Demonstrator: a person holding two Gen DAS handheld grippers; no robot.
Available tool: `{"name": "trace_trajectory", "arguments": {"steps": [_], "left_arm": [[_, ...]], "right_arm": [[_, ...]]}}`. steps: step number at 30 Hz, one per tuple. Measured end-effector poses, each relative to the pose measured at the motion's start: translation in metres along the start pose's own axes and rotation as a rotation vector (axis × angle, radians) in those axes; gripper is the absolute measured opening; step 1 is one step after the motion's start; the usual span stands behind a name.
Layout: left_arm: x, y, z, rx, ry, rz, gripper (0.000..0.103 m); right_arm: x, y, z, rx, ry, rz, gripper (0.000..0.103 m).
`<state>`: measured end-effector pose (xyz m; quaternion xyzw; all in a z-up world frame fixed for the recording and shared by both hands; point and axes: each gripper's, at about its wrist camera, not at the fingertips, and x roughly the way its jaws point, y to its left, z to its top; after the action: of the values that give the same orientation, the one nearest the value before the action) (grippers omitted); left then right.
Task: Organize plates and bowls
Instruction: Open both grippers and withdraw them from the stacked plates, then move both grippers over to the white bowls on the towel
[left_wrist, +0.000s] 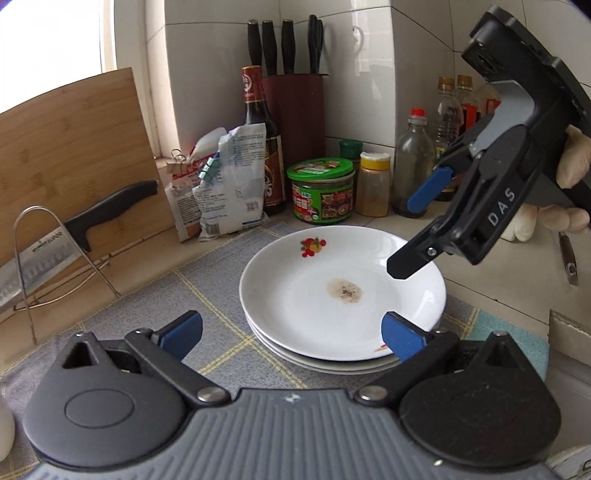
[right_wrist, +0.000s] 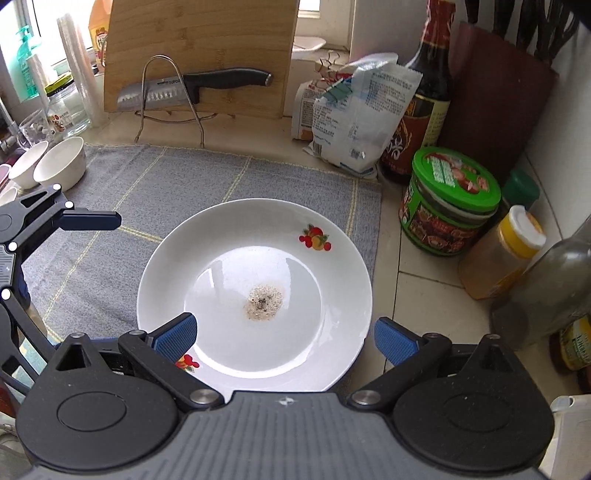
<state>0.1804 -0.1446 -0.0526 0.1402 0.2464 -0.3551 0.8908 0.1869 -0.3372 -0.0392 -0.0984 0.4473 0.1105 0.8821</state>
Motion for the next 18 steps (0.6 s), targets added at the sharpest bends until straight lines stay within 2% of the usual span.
{"name": "trace_trajectory", "arguments": {"steps": [4,7,14,18], "left_arm": [[-0.010,0.002,0.000,-0.046,0.002,0.054,0.102],[-0.014,0.002,-0.005,-0.096,0.032,0.054,0.102],[-0.048,-0.009,-0.015,-0.215,-0.010,0.204,0.102],[-0.070,-0.010,-0.020,-0.263,-0.013,0.310,0.102]], "right_arm": [[-0.009,0.007,-0.003,-0.029,-0.057,-0.012,0.103],[-0.014,0.012,-0.005,-0.043,-0.091,0.000,0.103],[-0.018,0.029,-0.014,-0.079,-0.169,0.067,0.103],[-0.015,0.038,-0.016,-0.101,-0.192,0.169,0.103]]}}
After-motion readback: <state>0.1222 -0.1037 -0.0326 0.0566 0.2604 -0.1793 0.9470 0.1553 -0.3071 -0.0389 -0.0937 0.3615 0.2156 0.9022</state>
